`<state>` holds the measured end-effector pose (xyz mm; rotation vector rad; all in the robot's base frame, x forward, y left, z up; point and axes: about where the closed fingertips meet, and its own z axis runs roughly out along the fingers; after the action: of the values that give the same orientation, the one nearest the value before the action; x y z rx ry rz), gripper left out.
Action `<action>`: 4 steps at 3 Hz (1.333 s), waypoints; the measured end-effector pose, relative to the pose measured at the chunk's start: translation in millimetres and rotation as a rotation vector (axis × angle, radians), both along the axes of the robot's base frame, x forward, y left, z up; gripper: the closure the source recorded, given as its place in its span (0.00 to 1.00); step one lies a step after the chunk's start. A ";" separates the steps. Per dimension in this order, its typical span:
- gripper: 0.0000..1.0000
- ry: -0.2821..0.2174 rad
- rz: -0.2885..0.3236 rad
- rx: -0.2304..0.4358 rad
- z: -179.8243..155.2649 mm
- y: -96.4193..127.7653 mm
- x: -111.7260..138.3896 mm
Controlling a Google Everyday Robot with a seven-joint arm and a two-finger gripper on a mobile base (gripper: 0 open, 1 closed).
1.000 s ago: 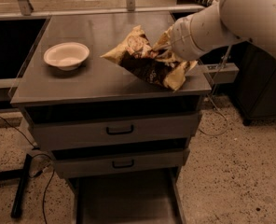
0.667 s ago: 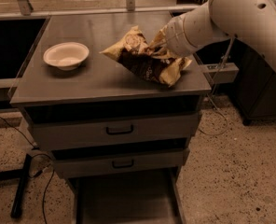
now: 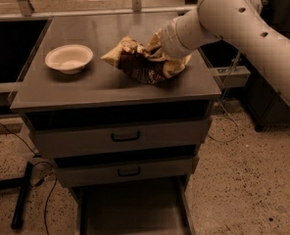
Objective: Pick brown chip bag from bottom drawer and place on counter
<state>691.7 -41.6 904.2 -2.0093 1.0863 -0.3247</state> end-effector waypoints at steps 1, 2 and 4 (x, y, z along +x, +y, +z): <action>0.82 0.000 0.003 0.001 -0.2 2.1 0.4; 0.58 0.000 0.003 0.001 -0.3 2.2 0.4; 0.12 0.000 0.003 0.001 -0.3 2.3 0.4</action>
Offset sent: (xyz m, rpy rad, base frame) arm 0.0004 0.0021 -0.0002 0.0006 0.0001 0.0031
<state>692.1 -39.4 903.9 -2.0104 1.0831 -0.3224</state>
